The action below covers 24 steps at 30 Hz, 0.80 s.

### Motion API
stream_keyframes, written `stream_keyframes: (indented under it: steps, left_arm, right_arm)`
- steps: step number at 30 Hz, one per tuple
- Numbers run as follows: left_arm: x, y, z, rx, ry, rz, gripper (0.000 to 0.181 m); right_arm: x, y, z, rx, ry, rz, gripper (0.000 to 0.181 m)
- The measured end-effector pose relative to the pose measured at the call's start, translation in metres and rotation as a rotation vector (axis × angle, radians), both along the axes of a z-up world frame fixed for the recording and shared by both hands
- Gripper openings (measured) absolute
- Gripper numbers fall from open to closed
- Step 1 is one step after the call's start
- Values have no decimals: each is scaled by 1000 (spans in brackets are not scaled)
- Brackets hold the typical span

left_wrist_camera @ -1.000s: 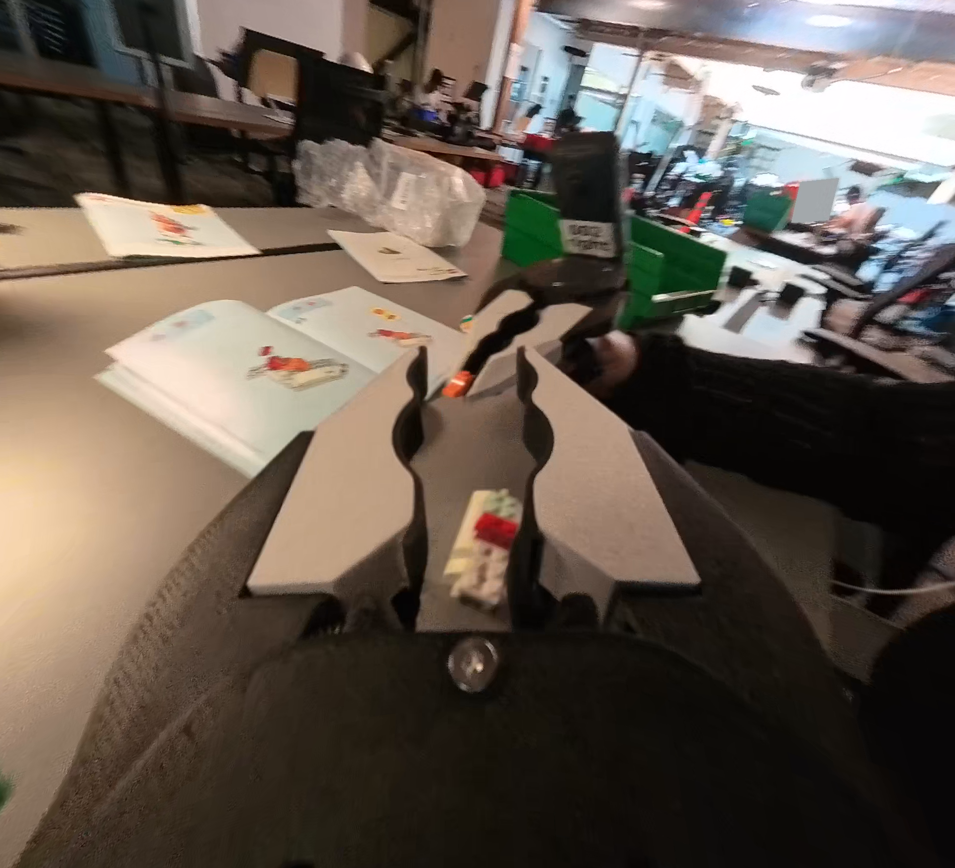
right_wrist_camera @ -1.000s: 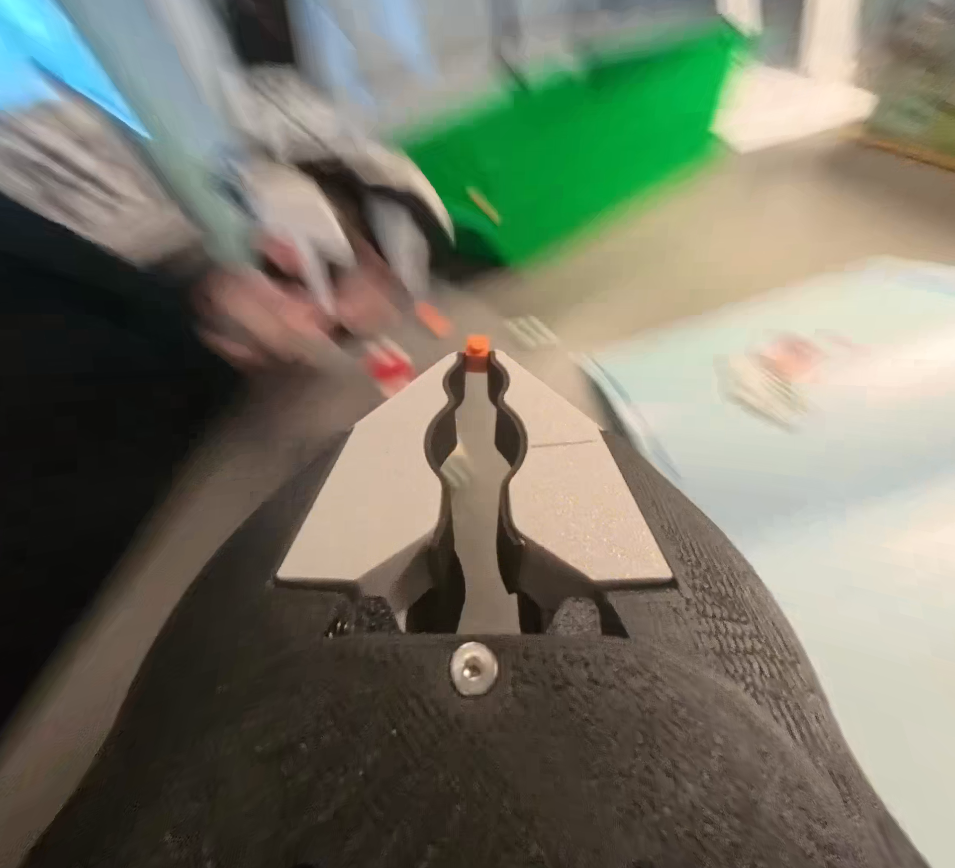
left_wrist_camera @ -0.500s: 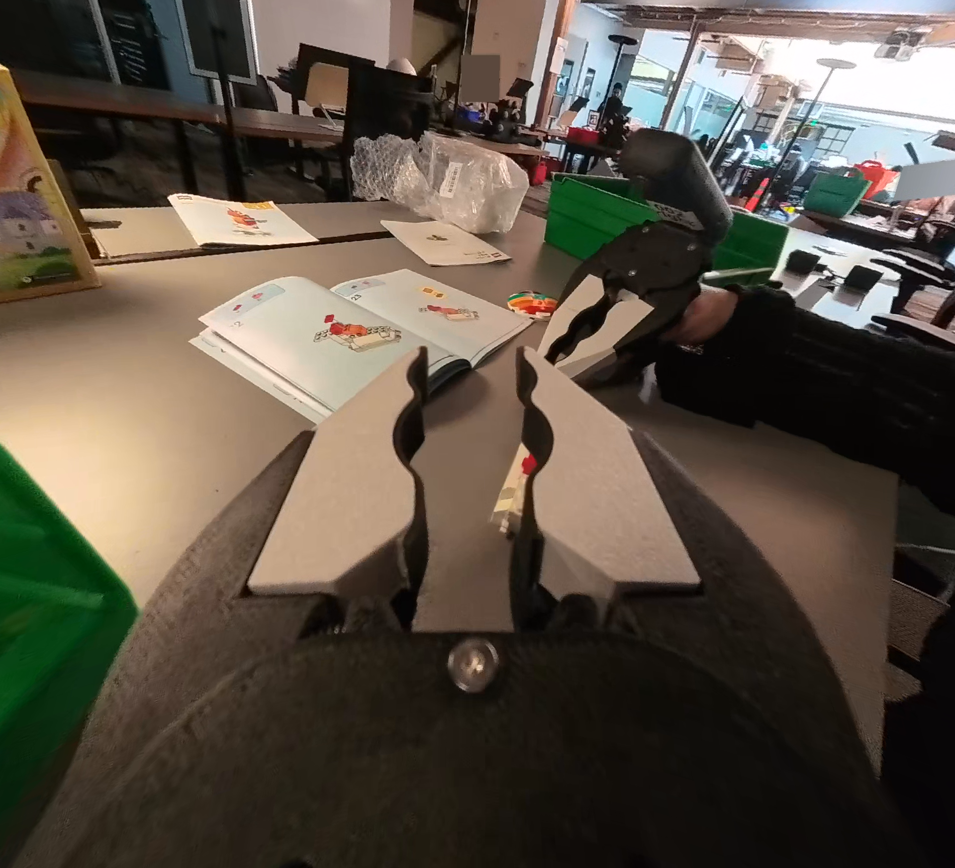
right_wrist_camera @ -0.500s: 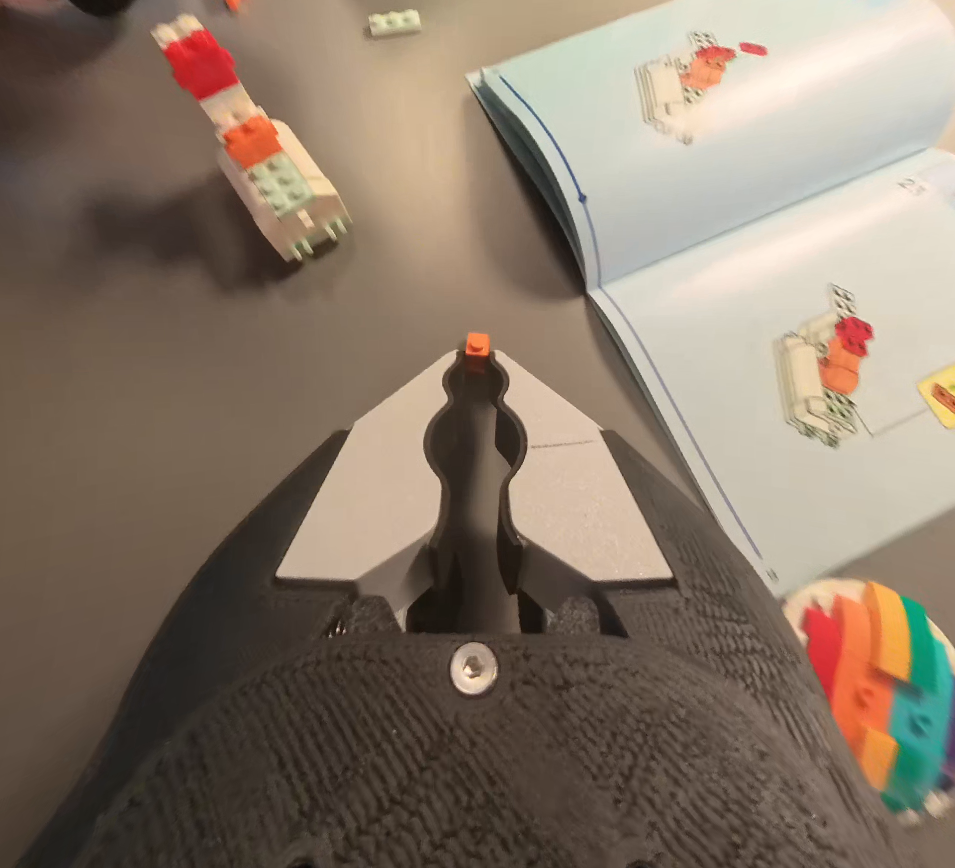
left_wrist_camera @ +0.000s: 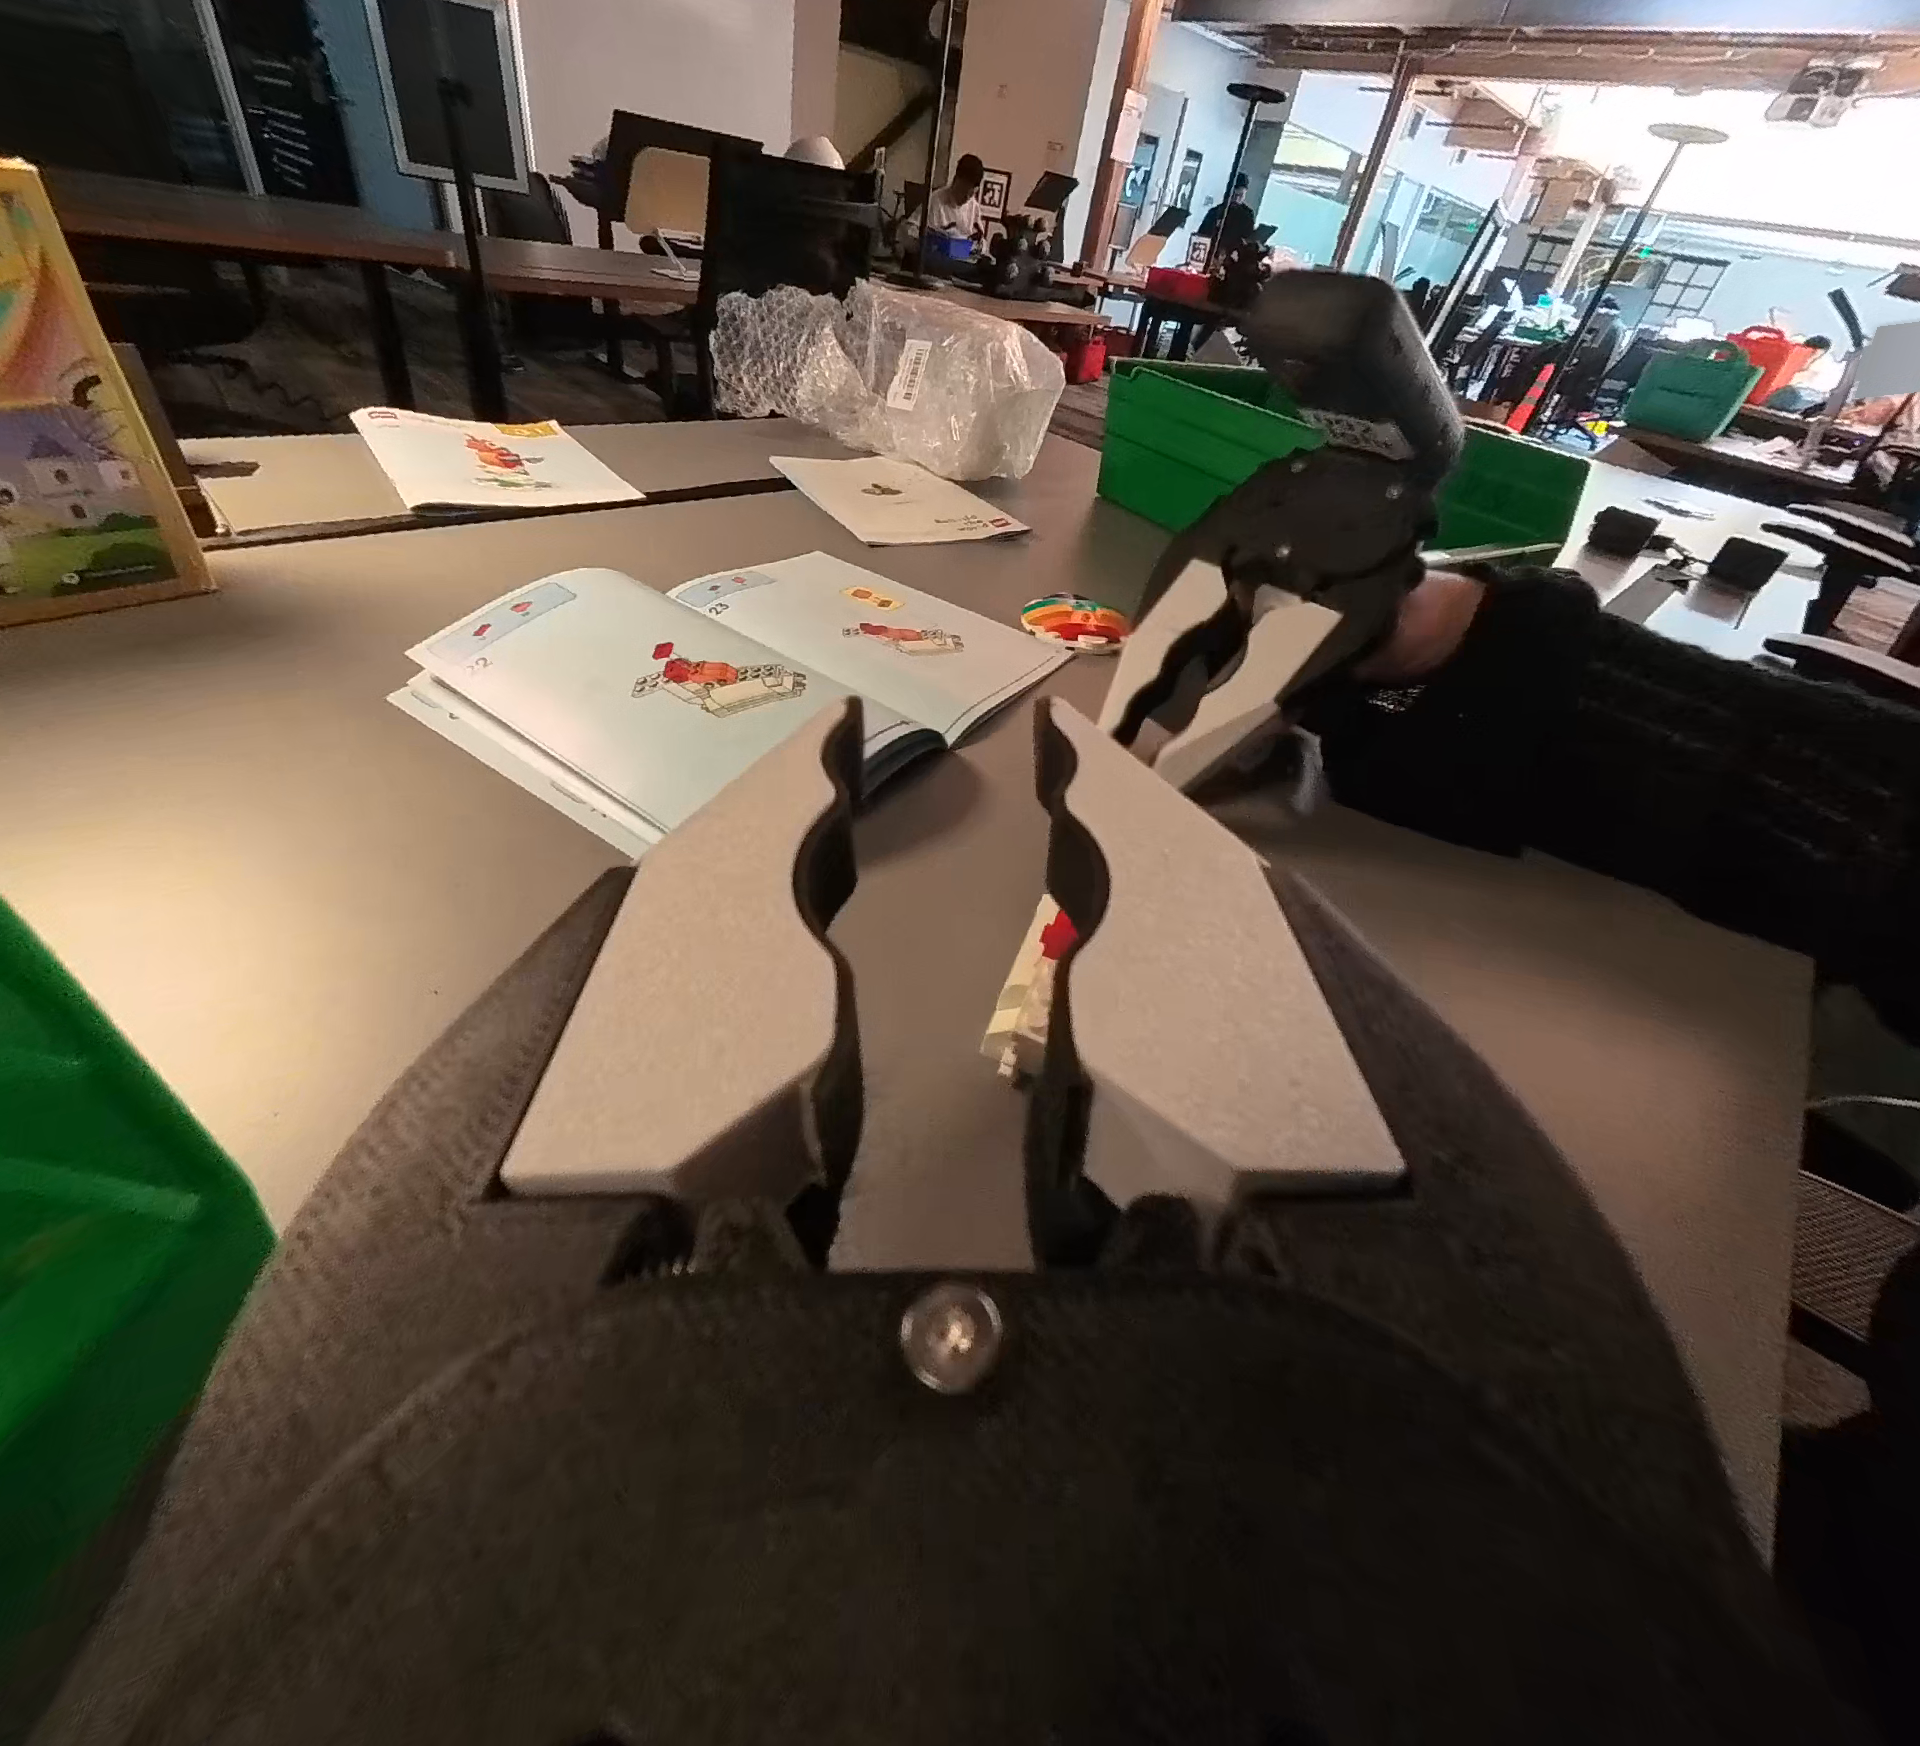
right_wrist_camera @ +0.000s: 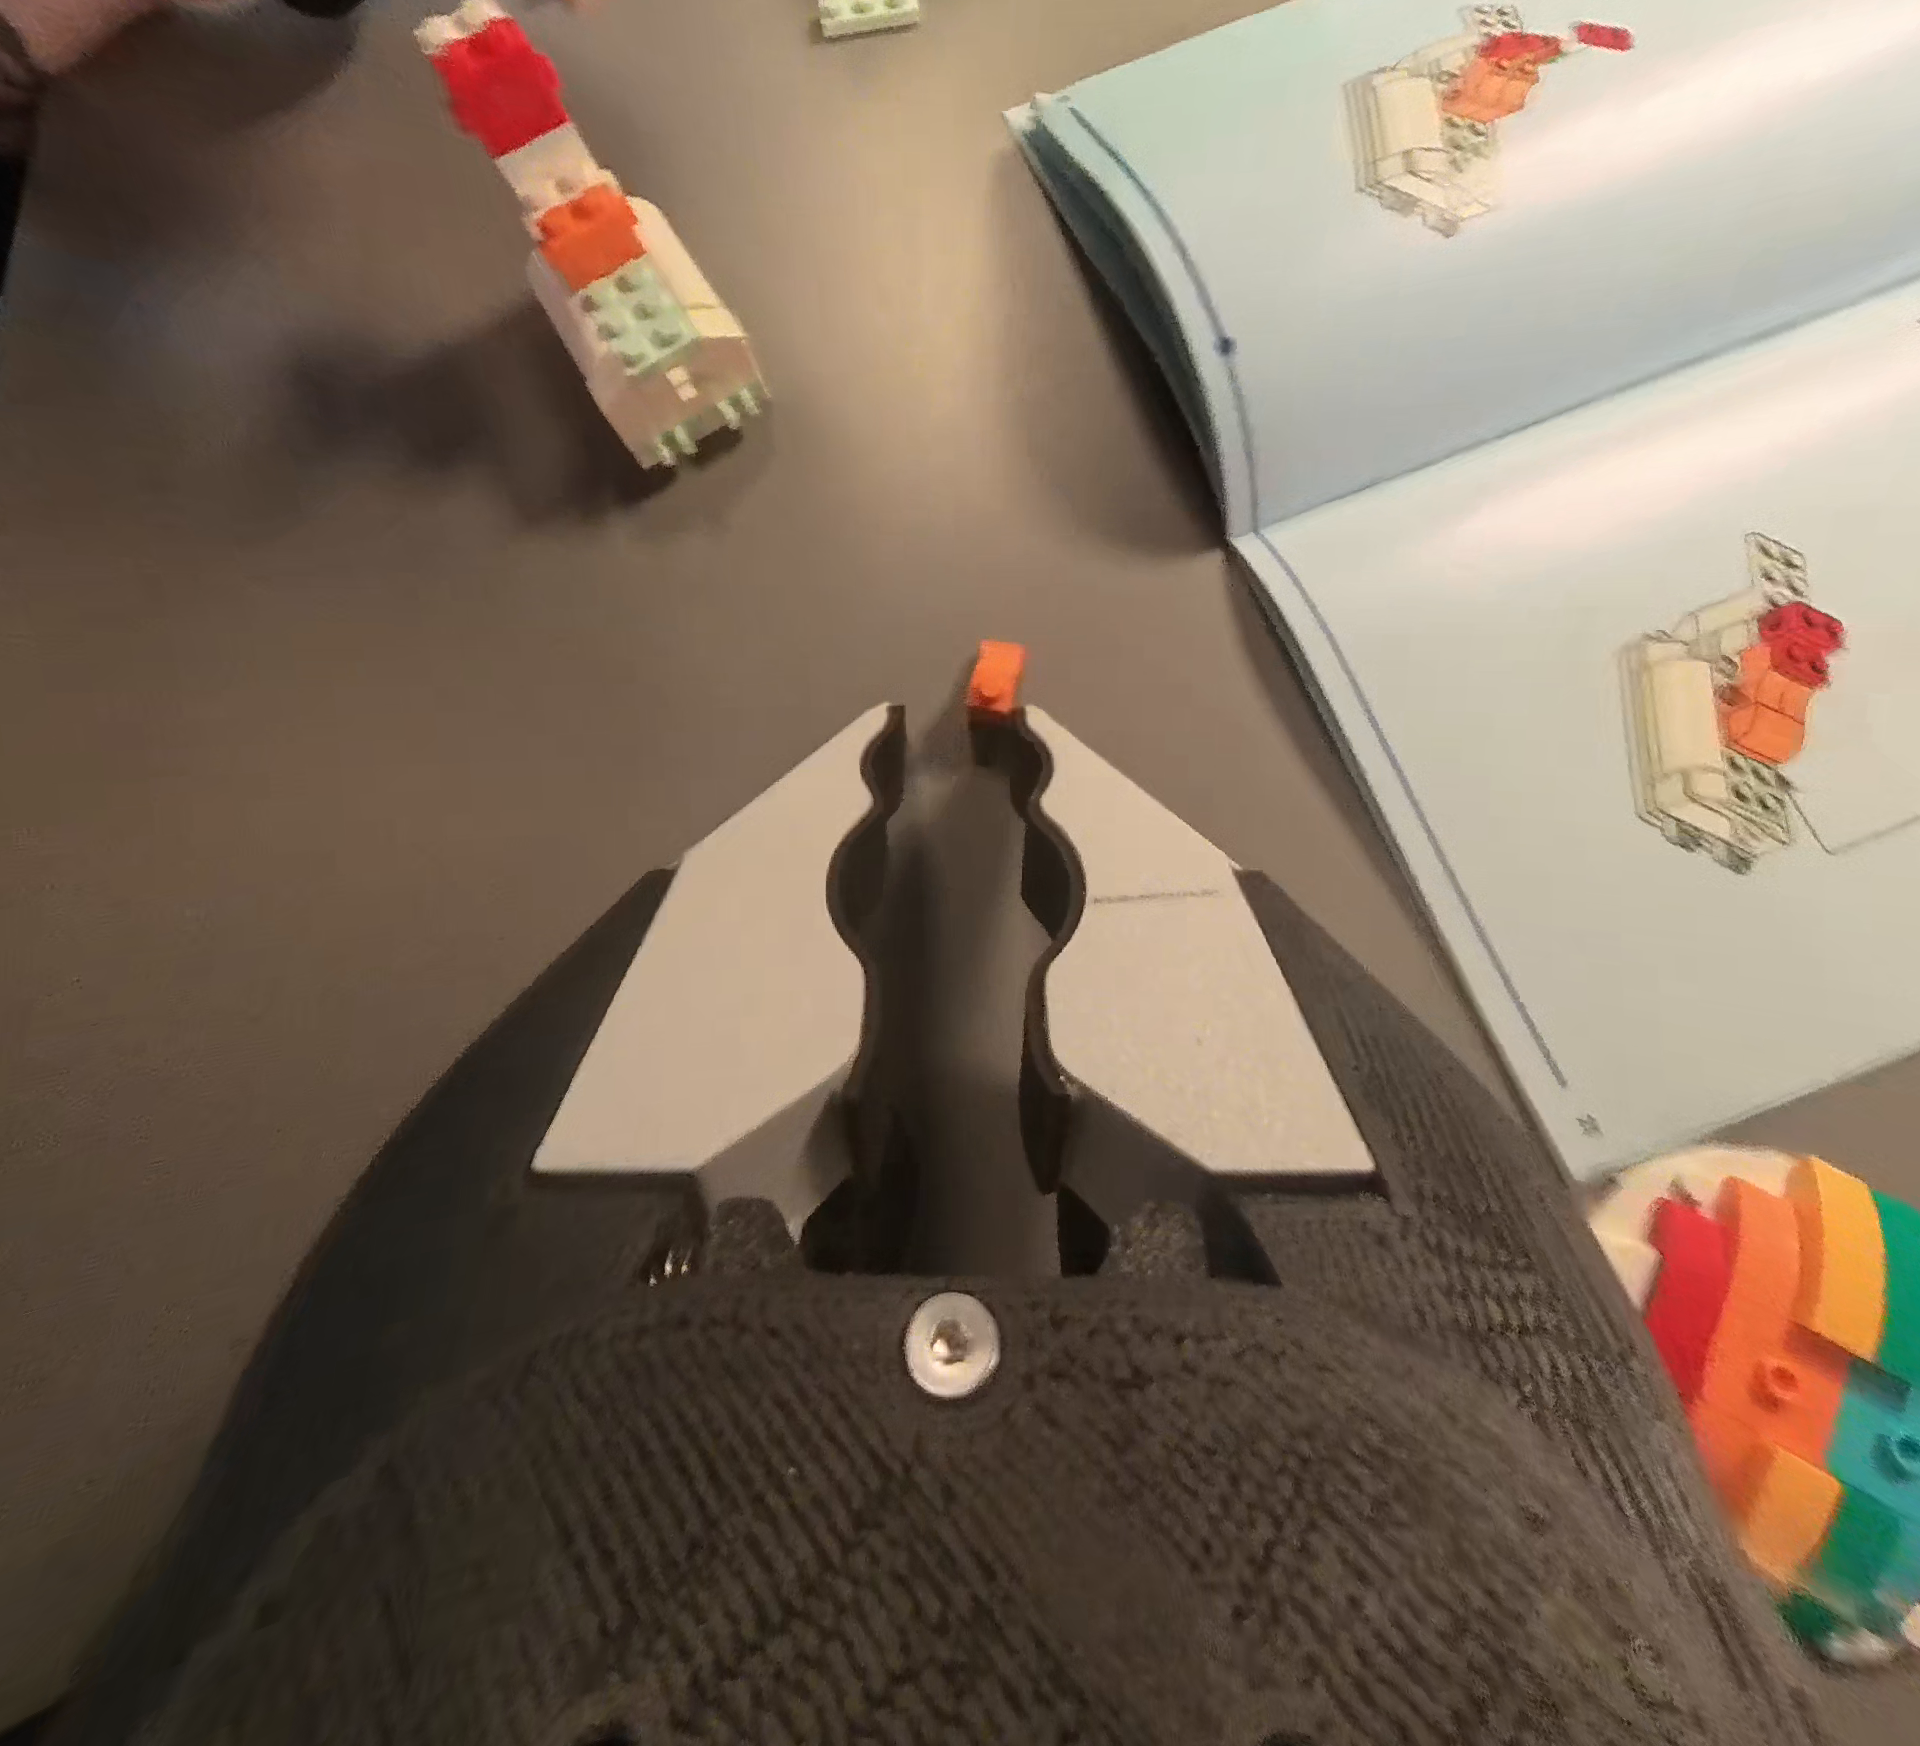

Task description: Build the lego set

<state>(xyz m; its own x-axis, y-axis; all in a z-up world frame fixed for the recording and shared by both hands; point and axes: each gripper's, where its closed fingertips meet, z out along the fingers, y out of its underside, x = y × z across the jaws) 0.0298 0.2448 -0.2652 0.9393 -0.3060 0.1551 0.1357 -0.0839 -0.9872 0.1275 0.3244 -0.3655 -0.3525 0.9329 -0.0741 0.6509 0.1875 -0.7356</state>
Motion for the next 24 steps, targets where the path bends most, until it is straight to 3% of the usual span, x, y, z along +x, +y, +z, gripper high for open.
stream_keyframes:
  steps: [1,5,8,12,13,18,22,24]
  left_arm:
    - [-1,0,0,1,-3,4,31]
    - [-5,0,2,8,-31,13,31]
    - [-7,-2,6,30,-51,20,31]
    - [-5,-3,8,39,-58,7,31]
    - [-4,-3,9,42,-56,3,32]
    - [-3,-4,12,59,-27,11,31]
    - [-6,-7,16,87,-21,27,32]
    - [-7,-8,17,89,-29,25,32]
  right_arm:
    - [-1,-9,0,-14,3,36,18]
    - [-4,-40,6,-41,31,165,20]
    - [-17,-51,28,-63,168,180,21]
    - [-38,-73,40,-25,289,239,59]
    - [-42,-78,37,-9,290,269,60]
    - [-52,-93,18,-63,168,393,52]
    - [-58,-91,0,31,87,427,47]
    - [-58,-93,0,36,84,434,36]
